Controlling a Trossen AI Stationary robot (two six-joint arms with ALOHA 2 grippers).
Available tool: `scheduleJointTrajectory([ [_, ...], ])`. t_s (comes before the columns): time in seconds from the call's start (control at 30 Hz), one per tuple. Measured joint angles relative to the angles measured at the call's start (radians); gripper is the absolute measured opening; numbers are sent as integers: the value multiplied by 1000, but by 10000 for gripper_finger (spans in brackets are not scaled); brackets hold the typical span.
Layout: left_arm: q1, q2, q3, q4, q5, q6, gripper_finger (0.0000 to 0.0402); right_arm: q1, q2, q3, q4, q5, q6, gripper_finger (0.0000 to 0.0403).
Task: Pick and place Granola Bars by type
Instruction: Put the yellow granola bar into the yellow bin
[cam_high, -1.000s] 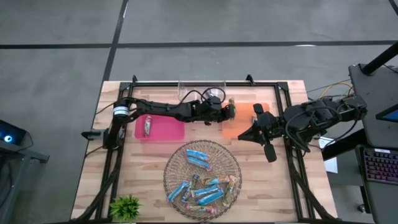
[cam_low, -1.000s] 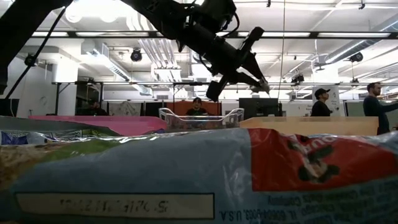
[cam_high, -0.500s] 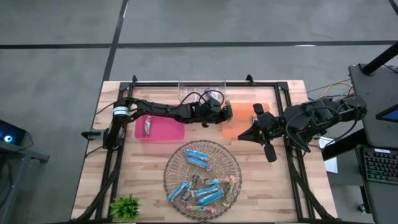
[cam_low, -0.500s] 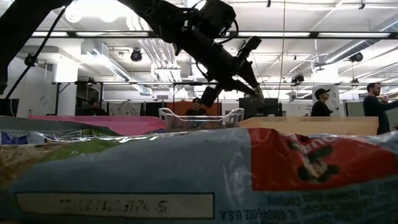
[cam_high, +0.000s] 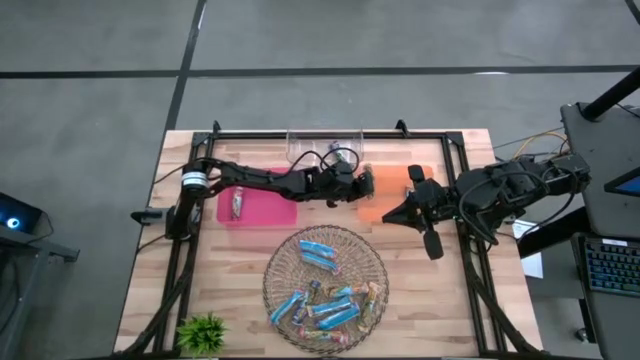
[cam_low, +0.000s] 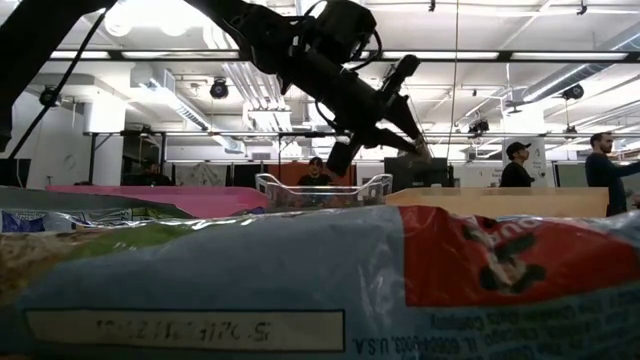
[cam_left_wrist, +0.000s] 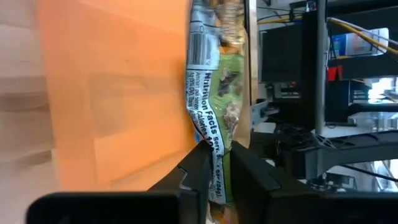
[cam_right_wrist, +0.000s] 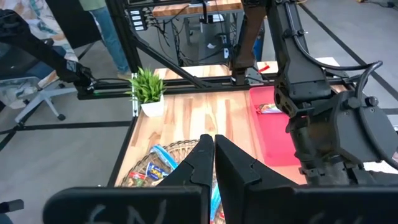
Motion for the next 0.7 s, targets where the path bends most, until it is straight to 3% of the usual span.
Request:
scheduleJointTrajectory([
  [0.23, 0, 0, 0, -5, 9, 9, 96, 0, 0, 0, 1, 0, 3, 8],
  [0.47, 0, 0, 0, -6, 26, 14, 103, 0, 0, 0, 1, 0, 3, 8],
  [0.7, 1, 0, 0, -15, 191, 128, 104, 0, 0, 0, 1, 0, 2, 8],
])
